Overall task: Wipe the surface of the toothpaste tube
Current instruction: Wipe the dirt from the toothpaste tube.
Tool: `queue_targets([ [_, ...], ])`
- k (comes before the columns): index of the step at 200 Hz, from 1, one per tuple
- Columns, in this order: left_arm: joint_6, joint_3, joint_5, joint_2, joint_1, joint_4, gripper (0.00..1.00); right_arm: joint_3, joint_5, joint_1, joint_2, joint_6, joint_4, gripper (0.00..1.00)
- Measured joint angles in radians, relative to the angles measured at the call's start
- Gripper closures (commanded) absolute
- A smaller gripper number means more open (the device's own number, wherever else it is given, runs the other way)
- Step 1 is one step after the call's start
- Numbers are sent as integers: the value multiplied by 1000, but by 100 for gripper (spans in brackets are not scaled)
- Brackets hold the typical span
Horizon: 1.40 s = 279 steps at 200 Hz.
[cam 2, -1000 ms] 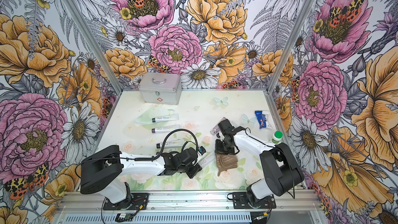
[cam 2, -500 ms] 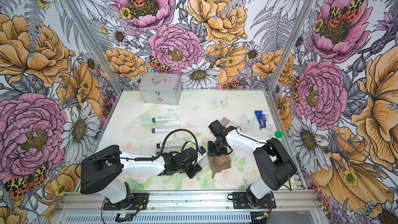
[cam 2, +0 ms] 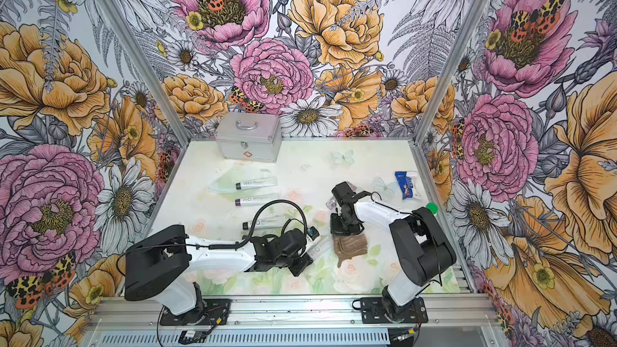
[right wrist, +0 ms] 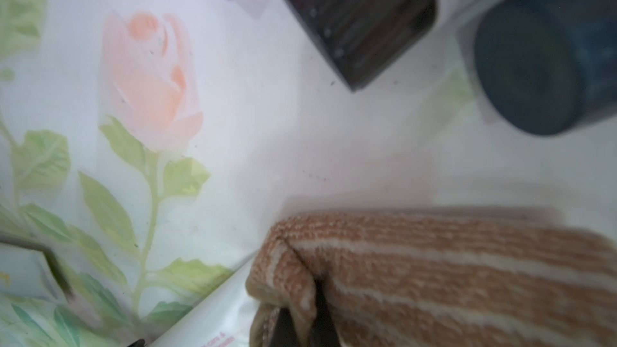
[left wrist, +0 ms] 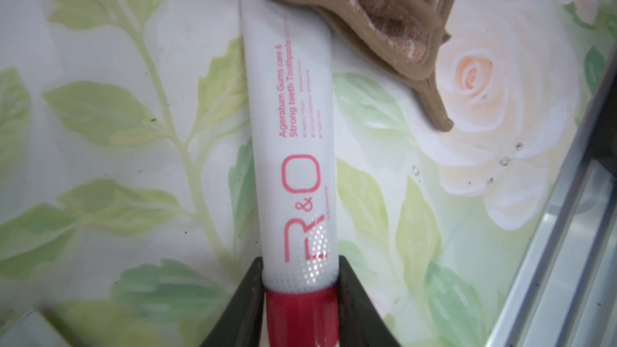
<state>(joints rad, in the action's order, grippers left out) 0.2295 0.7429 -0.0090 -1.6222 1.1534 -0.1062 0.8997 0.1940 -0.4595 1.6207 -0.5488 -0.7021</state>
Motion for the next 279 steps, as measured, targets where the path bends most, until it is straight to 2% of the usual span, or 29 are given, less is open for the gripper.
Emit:
queue_targets([
  [48, 0, 0, 1, 0, 0, -4, 66, 8, -21, -83, -7, -17, 6, 100],
  [93, 0, 0, 1, 0, 0, -9, 65, -32, 29, -153, -63, -57, 39, 100],
  [127, 0, 0, 1, 0, 0, -9, 66, -40, 37, -142, -59, -58, 50, 100],
  [201, 0, -4, -3, 9, 0, -3, 66, -31, 36, 1, -8, -2, 76, 100],
  [245, 0, -4, -3, 9, 0, -3, 66, -34, 34, -14, -16, -3, 76, 100],
  [279, 0, -4, -3, 9, 0, -13, 66, -58, 47, -79, -64, -31, 68, 100],
])
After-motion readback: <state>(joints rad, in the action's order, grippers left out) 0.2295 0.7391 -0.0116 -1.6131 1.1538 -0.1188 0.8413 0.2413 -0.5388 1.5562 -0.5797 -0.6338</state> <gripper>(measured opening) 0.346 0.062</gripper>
